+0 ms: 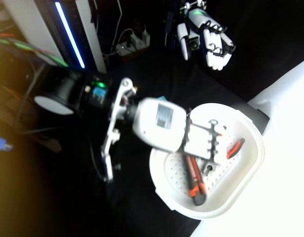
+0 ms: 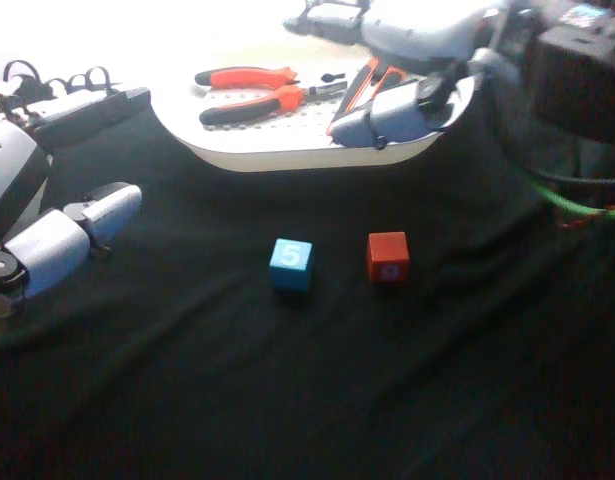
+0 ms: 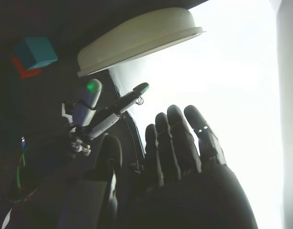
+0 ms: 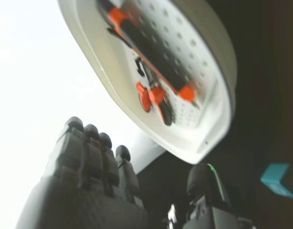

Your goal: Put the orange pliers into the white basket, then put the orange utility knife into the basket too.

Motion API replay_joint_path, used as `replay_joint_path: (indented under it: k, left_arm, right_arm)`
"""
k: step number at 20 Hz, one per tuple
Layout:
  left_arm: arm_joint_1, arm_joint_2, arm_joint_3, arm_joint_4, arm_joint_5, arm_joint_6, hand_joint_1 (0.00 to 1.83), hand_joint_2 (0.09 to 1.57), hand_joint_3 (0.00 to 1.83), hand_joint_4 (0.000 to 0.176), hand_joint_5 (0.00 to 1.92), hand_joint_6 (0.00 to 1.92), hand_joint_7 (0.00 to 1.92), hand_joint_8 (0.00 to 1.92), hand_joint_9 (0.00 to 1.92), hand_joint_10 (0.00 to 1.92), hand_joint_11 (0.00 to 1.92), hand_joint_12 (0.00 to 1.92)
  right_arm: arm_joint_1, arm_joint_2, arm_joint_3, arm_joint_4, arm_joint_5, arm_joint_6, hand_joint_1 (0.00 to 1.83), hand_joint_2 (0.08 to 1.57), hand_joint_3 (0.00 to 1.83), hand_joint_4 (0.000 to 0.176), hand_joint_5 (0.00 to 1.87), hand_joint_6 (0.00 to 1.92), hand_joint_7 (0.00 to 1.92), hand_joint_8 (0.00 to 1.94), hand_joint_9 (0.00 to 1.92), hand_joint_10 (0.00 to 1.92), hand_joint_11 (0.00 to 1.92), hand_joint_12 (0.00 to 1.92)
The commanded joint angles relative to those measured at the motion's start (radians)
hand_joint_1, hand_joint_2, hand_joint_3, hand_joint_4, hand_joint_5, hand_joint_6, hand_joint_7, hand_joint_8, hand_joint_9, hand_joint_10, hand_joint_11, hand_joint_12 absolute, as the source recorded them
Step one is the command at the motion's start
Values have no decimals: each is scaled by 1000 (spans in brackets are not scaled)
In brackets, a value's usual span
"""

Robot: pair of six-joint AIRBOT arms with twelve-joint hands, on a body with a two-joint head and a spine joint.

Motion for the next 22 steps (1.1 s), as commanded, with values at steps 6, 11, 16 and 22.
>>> replay_joint_path:
  k: [6, 11, 16, 22]
  left_arm:
    - [4, 33, -26, 24, -159, 19, 503, 1360, 2, 26, 190, 1, 196, 0, 150, 0, 0, 499]
    - [32, 64, -51, 15, -204, 32, 4, 1267, 0, 173, 0, 0, 0, 0, 0, 0, 0, 0]
    - [68, 90, -77, 0, -272, 40, 0, 1119, 0, 176, 0, 0, 0, 0, 0, 0, 0, 0]
    - [143, 133, -109, -38, -383, 42, 0, 1038, 0, 164, 0, 0, 0, 0, 0, 0, 0, 0]
  right_arm:
    - [-32, 246, -266, -38, 373, -2, 148, 1120, 0, 58, 0, 0, 0, 0, 0, 0, 0, 0]
    - [-247, 447, -451, -20, 631, -2, 1, 1069, 0, 88, 0, 0, 0, 0, 0, 0, 0, 0]
    - [-420, 580, -580, 29, 862, -2, 0, 1035, 0, 167, 0, 0, 0, 0, 0, 0, 0, 0]
    - [-502, 625, -629, 82, 1104, 0, 0, 1054, 0, 141, 0, 0, 0, 0, 0, 0, 0, 0]
